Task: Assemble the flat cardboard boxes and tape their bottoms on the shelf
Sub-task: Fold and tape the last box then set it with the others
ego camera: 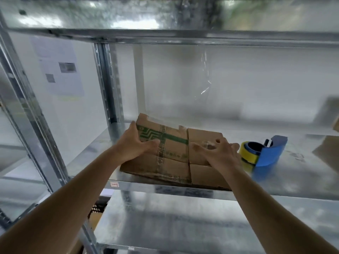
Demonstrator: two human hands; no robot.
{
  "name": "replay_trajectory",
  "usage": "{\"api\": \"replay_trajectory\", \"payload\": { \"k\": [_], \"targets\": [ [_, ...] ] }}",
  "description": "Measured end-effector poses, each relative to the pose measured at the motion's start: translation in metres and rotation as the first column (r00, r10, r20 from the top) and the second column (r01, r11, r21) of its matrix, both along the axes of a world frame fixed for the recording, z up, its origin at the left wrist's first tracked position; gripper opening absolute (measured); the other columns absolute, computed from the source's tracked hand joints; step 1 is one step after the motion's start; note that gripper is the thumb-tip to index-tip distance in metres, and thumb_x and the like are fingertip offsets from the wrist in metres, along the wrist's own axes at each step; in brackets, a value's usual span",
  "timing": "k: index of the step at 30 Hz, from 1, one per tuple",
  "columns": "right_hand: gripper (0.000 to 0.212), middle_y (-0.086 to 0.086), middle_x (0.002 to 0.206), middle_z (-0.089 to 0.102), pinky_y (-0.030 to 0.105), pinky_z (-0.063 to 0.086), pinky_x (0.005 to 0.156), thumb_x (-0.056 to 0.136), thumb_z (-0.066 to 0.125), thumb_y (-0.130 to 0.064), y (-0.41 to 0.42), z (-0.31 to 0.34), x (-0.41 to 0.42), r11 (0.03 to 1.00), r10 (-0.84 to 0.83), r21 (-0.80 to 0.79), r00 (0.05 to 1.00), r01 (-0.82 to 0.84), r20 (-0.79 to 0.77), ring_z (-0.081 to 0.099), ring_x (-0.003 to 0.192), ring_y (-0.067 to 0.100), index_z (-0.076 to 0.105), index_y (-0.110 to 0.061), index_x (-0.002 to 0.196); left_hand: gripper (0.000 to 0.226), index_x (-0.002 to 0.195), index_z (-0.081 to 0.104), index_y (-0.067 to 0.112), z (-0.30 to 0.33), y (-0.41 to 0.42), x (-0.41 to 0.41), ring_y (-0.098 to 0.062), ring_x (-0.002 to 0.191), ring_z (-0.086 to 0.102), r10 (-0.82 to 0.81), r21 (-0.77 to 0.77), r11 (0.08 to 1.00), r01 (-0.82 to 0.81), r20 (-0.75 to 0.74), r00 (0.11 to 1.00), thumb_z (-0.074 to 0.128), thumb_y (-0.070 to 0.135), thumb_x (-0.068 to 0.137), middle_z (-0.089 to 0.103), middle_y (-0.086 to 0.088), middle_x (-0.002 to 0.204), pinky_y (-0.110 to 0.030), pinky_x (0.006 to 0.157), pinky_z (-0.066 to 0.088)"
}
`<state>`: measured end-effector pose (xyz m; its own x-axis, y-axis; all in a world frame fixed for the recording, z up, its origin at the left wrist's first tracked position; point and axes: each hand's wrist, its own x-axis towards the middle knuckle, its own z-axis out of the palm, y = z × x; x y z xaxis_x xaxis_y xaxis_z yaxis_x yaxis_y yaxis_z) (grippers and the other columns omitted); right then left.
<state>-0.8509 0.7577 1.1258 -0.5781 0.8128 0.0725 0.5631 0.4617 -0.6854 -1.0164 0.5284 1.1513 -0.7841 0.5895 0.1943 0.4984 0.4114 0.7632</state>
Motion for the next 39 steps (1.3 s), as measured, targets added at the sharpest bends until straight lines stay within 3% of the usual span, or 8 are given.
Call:
{"api": "replay_trajectory", "payload": {
  "k": [5, 15, 20, 24, 27, 30, 35, 39],
  "targets": [
    [0.140, 0.014, 0.148, 0.037, 0.062, 0.043, 0.109, 0.037, 0.056, -0.109, -0.007, 0.008, 0.005, 1.000, 0.005, -0.029, 0.994, -0.009, -0.111, 0.040, 0.138, 0.043, 0.030, -0.034, 0.152, 0.045, 0.135, 0.036, 0.030, 0.004, -0.005, 0.015, -0.013, 0.107, 0.069, 0.068, 0.197, 0.979, -0.060, -0.031, 0.997, 0.063, 0.039, 0.100, 0.068, 0.009, 0.117, -0.040, 0.095, 0.058],
    [0.124, 0.004, 0.150, 0.035, 0.063, 0.040, 0.111, 0.044, 0.068, -0.097, -0.023, 0.021, 0.004, 0.997, 0.075, 0.007, 0.918, -0.078, -0.390, 0.039, 0.138, 0.036, 0.021, -0.048, 0.149, 0.046, 0.144, 0.028, 0.022, -0.003, -0.024, 0.026, -0.020, 0.113, 0.070, -0.033, 0.525, 0.846, 0.089, -0.116, 0.993, 0.051, 0.029, 0.104, 0.067, 0.008, 0.125, -0.042, 0.089, 0.062],
    [0.107, -0.006, 0.143, 0.040, 0.060, 0.044, 0.111, 0.055, 0.079, -0.076, -0.027, 0.026, 0.009, 0.949, 0.291, 0.087, 0.733, -0.304, -0.615, 0.038, 0.139, 0.023, 0.027, -0.058, 0.147, 0.034, 0.138, 0.028, 0.025, 0.002, -0.028, 0.033, -0.016, 0.108, 0.071, -0.111, 0.659, 0.731, 0.178, -0.143, 0.984, 0.040, 0.018, 0.107, 0.069, 0.008, 0.122, -0.031, 0.086, 0.061],
    [0.094, -0.031, 0.141, 0.041, 0.035, 0.050, 0.104, 0.072, 0.078, -0.054, -0.033, 0.028, 0.016, 0.796, 0.552, 0.208, 0.539, -0.569, -0.636, 0.042, 0.138, 0.010, 0.017, -0.076, 0.141, 0.039, 0.136, 0.029, 0.027, 0.005, -0.027, 0.039, -0.019, 0.105, 0.071, -0.162, 0.671, 0.708, 0.219, -0.147, 0.976, 0.045, 0.019, 0.103, 0.065, 0.002, 0.123, -0.033, 0.084, 0.062],
    [0.094, -0.010, 0.147, 0.046, 0.028, 0.050, 0.106, 0.085, 0.074, -0.027, -0.032, 0.026, 0.015, 0.707, 0.638, 0.255, 0.440, -0.659, -0.632, 0.048, 0.137, 0.009, 0.018, -0.051, 0.158, 0.034, 0.130, 0.035, 0.027, 0.005, -0.024, 0.043, -0.019, 0.107, 0.071, -0.182, 0.683, 0.697, 0.220, -0.129, 0.975, 0.049, 0.020, 0.100, 0.062, -0.001, 0.126, -0.030, 0.082, 0.062],
    [0.076, 0.018, 0.140, 0.050, 0.048, 0.054, 0.104, 0.089, 0.056, -0.005, -0.024, 0.023, 0.017, 0.657, 0.647, 0.221, 0.388, -0.720, -0.657, 0.055, 0.130, 0.029, 0.028, -0.020, 0.159, 0.032, 0.130, 0.038, 0.014, 0.009, -0.024, 0.048, -0.012, 0.104, 0.071, -0.173, 0.653, 0.729, 0.206, -0.116, 0.978, 0.047, 0.024, 0.101, 0.068, 0.014, 0.115, -0.024, 0.080, 0.060],
    [0.049, 0.019, 0.134, 0.054, 0.036, 0.057, 0.092, 0.095, 0.047, -0.012, -0.020, 0.028, 0.020, 0.698, 0.566, 0.148, 0.414, -0.700, -0.713, 0.059, 0.125, 0.028, 0.046, -0.008, 0.144, 0.052, 0.142, 0.049, 0.016, 0.021, -0.024, 0.052, -0.018, 0.111, 0.072, -0.187, 0.620, 0.768, 0.161, -0.024, 0.982, 0.051, 0.051, 0.104, 0.073, 0.004, 0.122, -0.024, 0.084, 0.059],
    [0.039, 0.010, 0.130, 0.064, 0.038, 0.059, 0.095, 0.102, 0.052, -0.045, -0.026, 0.038, 0.018, 0.768, 0.524, 0.176, 0.447, -0.616, -0.725, 0.065, 0.122, 0.024, 0.062, -0.020, 0.131, 0.061, 0.138, 0.055, 0.029, 0.019, -0.021, 0.053, -0.021, 0.108, 0.074, -0.227, 0.582, 0.798, 0.156, 0.050, 0.973, 0.055, 0.068, 0.091, 0.075, 0.000, 0.120, -0.032, 0.087, 0.062]
  ]
}}
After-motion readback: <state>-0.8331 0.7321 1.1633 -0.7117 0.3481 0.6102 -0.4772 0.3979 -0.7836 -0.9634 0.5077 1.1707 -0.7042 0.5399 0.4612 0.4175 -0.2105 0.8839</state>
